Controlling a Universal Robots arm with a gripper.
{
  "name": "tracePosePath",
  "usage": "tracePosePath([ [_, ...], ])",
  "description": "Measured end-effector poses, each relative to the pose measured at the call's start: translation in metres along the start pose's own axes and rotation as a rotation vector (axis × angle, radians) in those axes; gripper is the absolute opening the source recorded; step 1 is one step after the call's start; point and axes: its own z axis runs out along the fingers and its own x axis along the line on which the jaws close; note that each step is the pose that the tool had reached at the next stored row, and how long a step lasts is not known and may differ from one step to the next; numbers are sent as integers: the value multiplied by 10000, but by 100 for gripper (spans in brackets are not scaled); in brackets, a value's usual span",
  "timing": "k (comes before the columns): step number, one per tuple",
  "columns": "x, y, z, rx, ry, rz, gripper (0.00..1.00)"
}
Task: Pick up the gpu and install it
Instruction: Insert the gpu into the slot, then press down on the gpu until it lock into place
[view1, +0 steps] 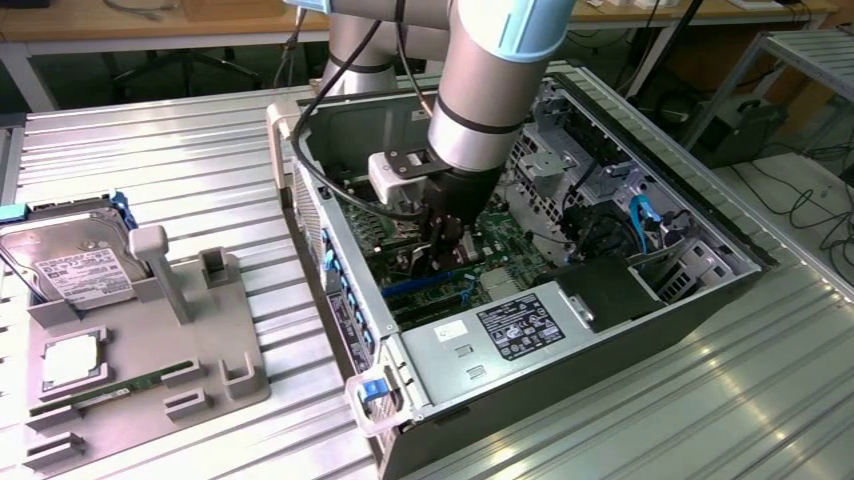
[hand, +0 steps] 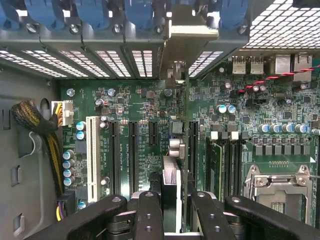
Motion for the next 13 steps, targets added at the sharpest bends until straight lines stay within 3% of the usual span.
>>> tracePosePath([
  [13, -9, 11, 15, 0, 0, 0, 27],
])
